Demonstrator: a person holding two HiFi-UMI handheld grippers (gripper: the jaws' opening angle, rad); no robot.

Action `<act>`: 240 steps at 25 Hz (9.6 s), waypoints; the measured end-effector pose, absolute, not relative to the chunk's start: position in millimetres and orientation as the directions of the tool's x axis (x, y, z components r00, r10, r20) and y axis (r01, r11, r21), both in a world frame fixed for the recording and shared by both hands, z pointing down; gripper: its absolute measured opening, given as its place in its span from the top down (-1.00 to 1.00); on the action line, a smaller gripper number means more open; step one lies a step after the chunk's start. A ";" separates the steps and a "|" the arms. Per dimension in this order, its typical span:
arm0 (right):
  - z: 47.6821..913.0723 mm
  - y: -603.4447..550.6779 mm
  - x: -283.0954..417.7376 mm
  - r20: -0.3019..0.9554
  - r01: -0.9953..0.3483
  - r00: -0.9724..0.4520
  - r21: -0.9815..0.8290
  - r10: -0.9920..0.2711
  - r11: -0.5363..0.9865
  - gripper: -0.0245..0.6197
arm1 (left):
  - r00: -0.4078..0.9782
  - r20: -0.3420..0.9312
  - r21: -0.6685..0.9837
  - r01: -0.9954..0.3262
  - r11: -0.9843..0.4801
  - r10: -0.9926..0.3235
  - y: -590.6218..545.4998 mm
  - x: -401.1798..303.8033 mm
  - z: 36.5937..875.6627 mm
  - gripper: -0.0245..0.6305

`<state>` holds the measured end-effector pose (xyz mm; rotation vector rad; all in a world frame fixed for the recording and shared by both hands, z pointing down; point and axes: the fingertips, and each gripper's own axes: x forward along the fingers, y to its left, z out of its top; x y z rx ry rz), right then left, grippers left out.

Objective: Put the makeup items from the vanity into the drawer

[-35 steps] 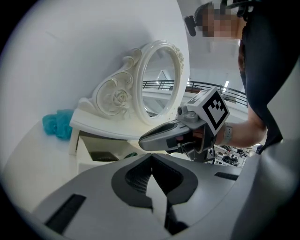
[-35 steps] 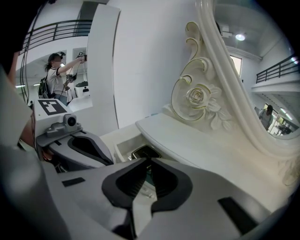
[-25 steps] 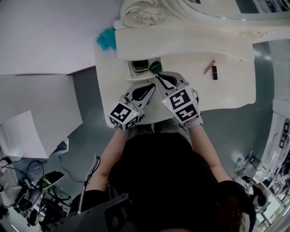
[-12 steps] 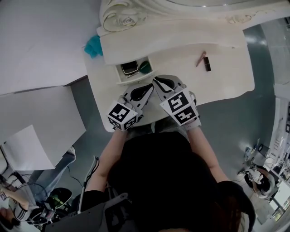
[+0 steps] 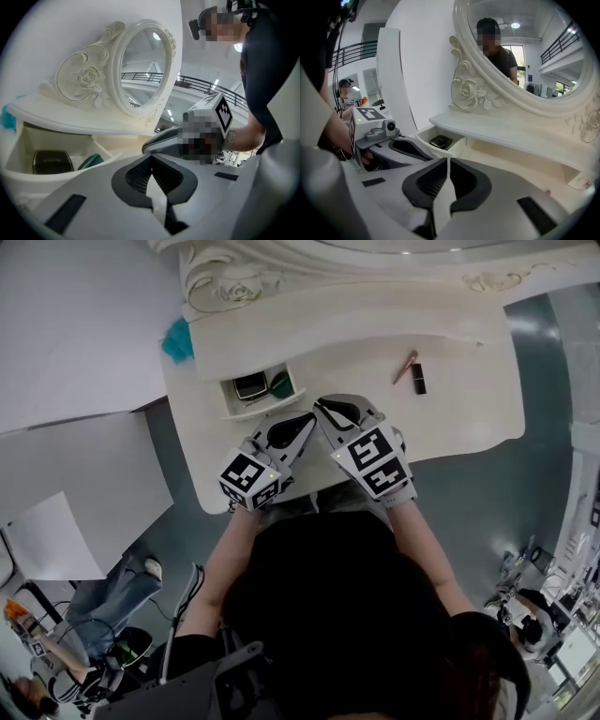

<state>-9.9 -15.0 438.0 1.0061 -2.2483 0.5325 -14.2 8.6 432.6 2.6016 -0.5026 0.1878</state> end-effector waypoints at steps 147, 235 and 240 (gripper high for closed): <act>445.4 -50.6 -102.3 0.722 -0.399 -0.662 -0.112 -0.202 0.910 0.57 | 0.606 0.243 0.450 -0.762 -0.465 -0.758 2.5 -112.8 444.3 0.89; 526.4 -62.2 206.9 0.801 -0.981 -0.098 -0.179 -0.591 -0.079 0.42 | 0.886 0.288 0.440 -0.459 -0.772 -0.364 -7.2 72.2 443.0 0.89; 531.3 -65.6 196.5 0.830 -0.994 -0.081 -0.030 -0.552 0.102 0.48 | 0.877 0.285 0.441 -0.477 -0.760 -0.385 -5.3 62.5 443.5 0.89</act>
